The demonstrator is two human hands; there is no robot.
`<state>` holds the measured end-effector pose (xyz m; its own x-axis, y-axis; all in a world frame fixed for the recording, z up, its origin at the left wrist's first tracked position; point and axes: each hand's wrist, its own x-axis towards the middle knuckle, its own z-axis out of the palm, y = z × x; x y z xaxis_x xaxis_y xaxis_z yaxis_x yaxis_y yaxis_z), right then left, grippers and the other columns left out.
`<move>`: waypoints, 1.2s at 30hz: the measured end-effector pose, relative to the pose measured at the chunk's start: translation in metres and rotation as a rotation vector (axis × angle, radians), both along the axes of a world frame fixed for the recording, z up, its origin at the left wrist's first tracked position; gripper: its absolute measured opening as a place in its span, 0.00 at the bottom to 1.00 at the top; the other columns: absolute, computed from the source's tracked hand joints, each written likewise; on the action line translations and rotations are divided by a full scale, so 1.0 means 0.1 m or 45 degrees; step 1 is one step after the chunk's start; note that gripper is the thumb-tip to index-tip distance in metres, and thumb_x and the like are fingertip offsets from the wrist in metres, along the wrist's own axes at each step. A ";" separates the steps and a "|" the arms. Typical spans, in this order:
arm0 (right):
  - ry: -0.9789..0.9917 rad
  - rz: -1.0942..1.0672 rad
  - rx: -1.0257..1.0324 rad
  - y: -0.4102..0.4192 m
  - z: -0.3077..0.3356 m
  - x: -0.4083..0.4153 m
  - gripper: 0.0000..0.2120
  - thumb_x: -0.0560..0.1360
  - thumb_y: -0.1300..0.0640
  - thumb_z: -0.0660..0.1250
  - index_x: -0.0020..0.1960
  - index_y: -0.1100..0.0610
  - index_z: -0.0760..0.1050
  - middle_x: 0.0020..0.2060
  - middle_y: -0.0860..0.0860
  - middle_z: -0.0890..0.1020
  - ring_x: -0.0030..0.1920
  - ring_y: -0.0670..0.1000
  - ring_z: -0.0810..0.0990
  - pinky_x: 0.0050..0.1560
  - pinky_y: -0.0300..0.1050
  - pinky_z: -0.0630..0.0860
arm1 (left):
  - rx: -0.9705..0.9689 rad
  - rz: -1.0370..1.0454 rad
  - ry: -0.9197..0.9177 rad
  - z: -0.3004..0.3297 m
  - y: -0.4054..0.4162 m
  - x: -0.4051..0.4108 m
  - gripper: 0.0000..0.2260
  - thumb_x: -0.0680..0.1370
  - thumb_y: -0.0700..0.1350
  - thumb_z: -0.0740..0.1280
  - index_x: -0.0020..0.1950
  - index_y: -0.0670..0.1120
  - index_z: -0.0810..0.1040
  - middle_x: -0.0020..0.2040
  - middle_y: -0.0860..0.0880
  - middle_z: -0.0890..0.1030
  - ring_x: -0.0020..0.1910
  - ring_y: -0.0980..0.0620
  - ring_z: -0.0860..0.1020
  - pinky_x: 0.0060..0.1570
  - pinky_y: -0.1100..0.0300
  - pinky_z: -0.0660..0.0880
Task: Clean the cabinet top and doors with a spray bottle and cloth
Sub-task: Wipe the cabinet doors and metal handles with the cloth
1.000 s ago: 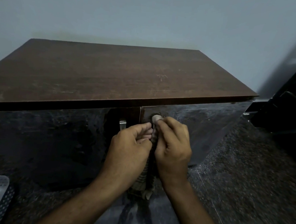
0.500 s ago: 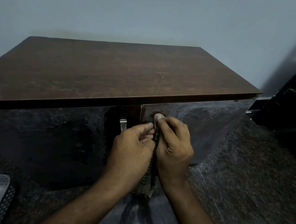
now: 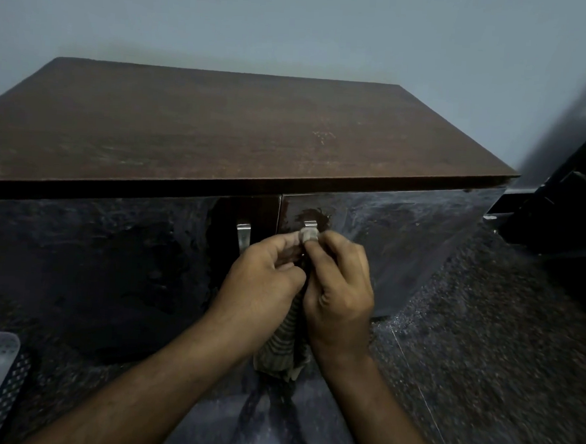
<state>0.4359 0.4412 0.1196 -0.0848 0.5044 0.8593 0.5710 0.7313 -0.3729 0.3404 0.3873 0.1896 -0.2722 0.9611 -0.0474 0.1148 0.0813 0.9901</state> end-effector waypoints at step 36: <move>0.786 0.290 -1.023 0.00 0.24 -0.01 0.11 0.78 0.67 0.67 0.58 0.59 0.82 0.53 0.49 0.83 0.56 0.44 0.82 0.59 0.40 0.78 | 0.162 -0.014 0.503 -0.07 -0.06 -0.07 0.26 0.74 0.31 0.63 0.68 0.51 0.75 0.60 0.59 0.77 0.59 0.64 0.75 0.59 0.74 0.70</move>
<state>0.4348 0.4407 0.1438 0.0912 0.9749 0.2033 -0.0056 0.2046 -0.9788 0.3335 0.3816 0.1822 -0.2356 0.9554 0.1781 0.4882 -0.0421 0.8717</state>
